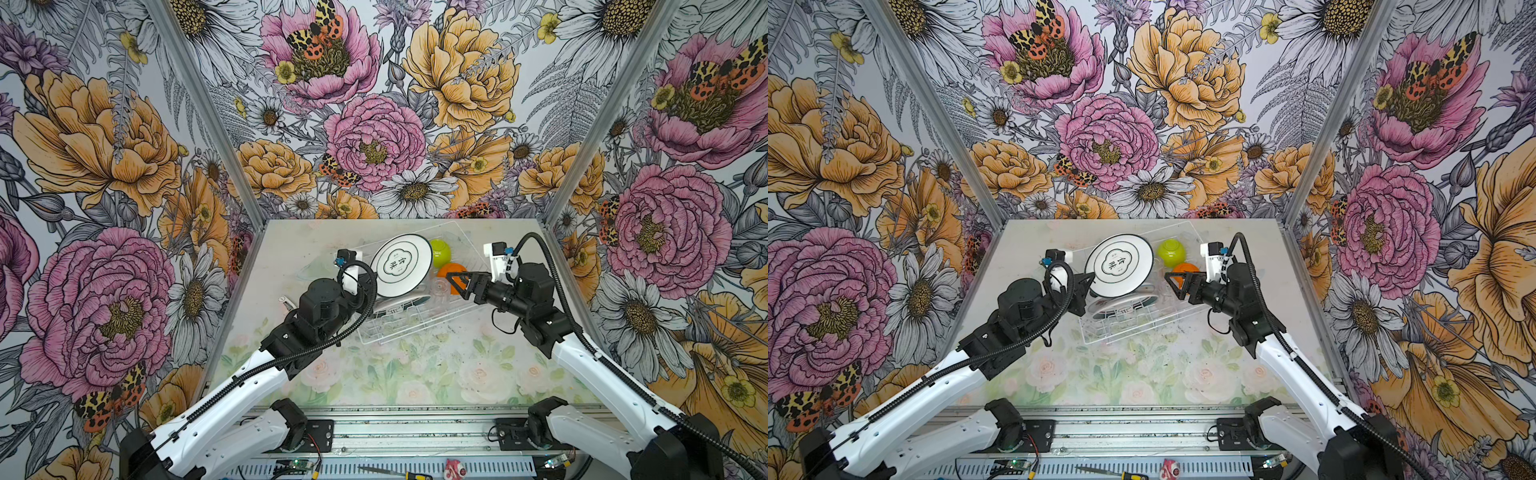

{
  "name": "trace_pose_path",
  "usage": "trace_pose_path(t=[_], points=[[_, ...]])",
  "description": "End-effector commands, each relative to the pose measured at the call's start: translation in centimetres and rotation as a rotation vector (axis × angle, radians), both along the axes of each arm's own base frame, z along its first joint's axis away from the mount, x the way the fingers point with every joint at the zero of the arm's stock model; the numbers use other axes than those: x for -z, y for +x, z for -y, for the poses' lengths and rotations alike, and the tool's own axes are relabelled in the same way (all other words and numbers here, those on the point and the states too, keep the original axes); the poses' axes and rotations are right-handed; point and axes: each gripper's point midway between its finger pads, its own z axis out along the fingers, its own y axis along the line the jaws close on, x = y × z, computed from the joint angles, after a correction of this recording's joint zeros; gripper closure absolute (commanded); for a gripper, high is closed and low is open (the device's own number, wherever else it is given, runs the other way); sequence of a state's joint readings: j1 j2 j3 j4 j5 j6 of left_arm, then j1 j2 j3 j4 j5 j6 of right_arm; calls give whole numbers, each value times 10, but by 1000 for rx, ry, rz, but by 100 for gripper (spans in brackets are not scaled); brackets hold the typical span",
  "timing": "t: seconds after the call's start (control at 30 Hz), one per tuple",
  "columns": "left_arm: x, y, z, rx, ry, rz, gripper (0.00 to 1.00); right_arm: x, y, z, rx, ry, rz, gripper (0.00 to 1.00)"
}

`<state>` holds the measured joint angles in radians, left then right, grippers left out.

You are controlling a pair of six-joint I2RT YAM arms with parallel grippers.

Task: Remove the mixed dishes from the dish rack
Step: 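Raise the plate toward the right gripper and grasp its rim with the right gripper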

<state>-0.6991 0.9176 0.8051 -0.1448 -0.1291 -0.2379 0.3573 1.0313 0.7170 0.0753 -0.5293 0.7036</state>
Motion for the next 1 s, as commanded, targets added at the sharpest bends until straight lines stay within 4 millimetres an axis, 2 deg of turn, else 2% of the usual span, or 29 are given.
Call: trace_pose_path(t=[0.0,0.17,0.3,0.4,0.7,0.97], points=[[-39,0,16,67,-158,37,100,-33,1,-14,-40,88,93,21],[-44,-1,29,121,-223,20,100,-38,7,-28,-58,107,117,23],[-47,-3,33,145,-263,8,100,-39,11,-36,-67,124,130,27],[-50,-5,35,162,-285,0,100,-42,12,-41,-75,137,141,39],[-53,-8,36,196,-354,-59,100,-62,7,-48,-90,190,214,58],[-53,0,39,228,-398,-108,100,-70,8,-52,-100,229,225,86]])
